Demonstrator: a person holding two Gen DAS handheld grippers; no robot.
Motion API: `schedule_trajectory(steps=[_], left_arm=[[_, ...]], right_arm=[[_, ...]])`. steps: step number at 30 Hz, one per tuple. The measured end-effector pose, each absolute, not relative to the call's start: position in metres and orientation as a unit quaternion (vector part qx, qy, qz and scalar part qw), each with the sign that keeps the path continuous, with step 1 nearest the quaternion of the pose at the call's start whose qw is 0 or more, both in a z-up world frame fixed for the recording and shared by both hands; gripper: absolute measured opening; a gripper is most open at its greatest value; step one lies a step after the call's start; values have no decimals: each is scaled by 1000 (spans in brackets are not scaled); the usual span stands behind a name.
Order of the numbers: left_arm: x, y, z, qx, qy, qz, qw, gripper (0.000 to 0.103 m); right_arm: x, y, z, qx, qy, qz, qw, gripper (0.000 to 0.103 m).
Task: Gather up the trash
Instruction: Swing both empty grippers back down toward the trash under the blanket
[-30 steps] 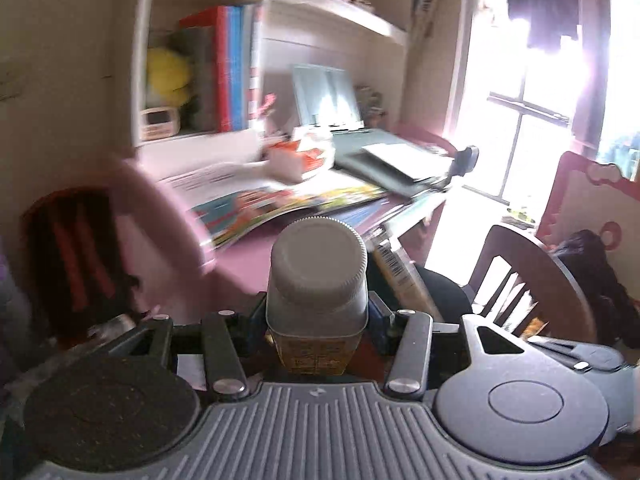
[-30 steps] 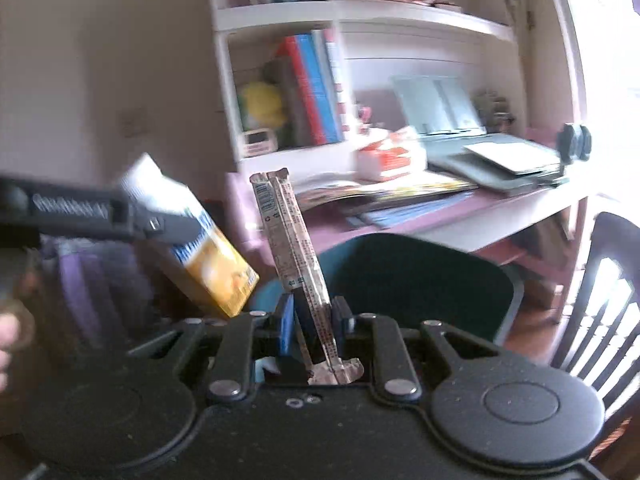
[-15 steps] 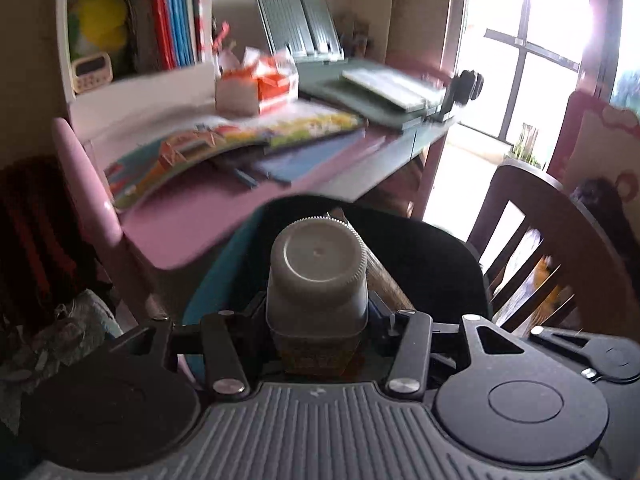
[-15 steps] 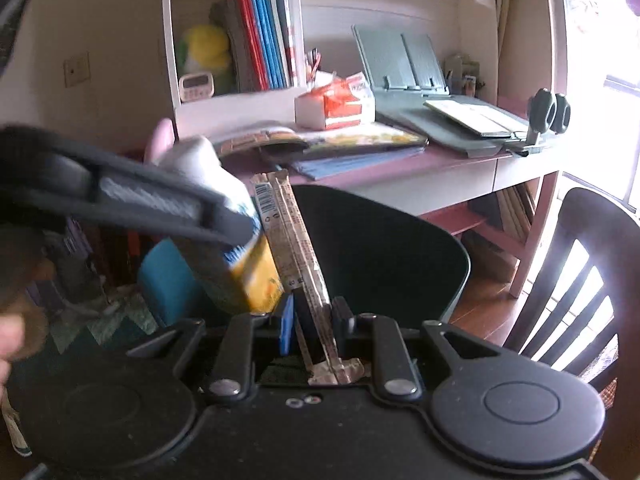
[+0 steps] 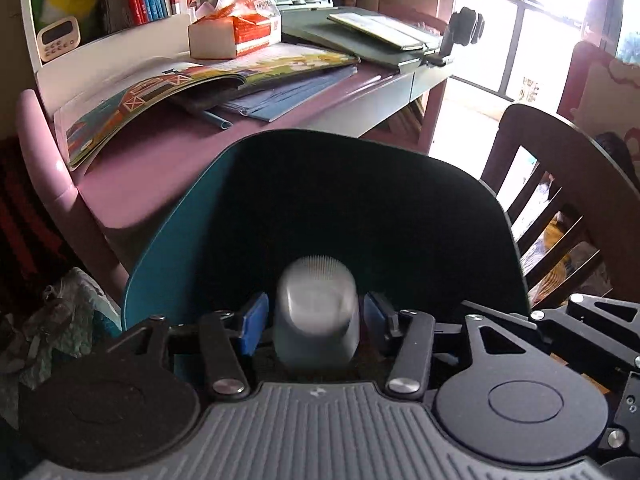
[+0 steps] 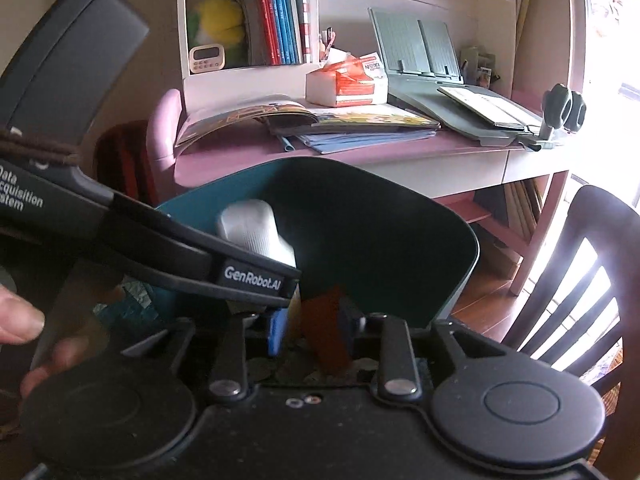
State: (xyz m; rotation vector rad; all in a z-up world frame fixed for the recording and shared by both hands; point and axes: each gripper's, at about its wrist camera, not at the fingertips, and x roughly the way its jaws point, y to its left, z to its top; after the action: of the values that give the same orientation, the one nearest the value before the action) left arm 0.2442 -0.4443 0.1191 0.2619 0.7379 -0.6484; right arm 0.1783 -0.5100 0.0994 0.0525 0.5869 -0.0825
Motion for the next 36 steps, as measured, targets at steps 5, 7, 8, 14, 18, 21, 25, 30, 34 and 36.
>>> schedule_trajectory(steps=[5, 7, 8, 14, 18, 21, 25, 30, 34, 36], left_arm=[[233, -428, 134, 103, 336, -312, 883, 74], [225, -419, 143, 101, 326, -313, 886, 74], [220, -413, 148, 101, 320, -312, 889, 74], [193, -368, 168, 94, 304, -295, 901, 74], [177, -328, 176, 84, 296, -280, 909, 74], [165, -297, 179, 76, 292, -270, 914, 75], [153, -253, 178, 70, 288, -254, 921, 75], [142, -190, 170, 61, 287, -224, 930, 75], [139, -138, 153, 55, 293, -191, 935, 75], [138, -112, 142, 50, 298, -175, 937, 75]], right_arm=[[169, -510, 105, 30, 281, -41, 958, 36], [163, -507, 110, 30, 276, -38, 960, 37], [160, -506, 113, 29, 273, -37, 961, 37], [140, -486, 130, 22, 256, -19, 966, 39], [128, -464, 140, 14, 248, 0, 969, 41], [121, -442, 146, 7, 244, 21, 970, 41], [117, -411, 149, 6, 240, 51, 969, 42], [120, -367, 145, 2, 243, 94, 965, 43], [129, -324, 133, -5, 253, 137, 958, 43], [132, -303, 125, -9, 258, 157, 953, 43]])
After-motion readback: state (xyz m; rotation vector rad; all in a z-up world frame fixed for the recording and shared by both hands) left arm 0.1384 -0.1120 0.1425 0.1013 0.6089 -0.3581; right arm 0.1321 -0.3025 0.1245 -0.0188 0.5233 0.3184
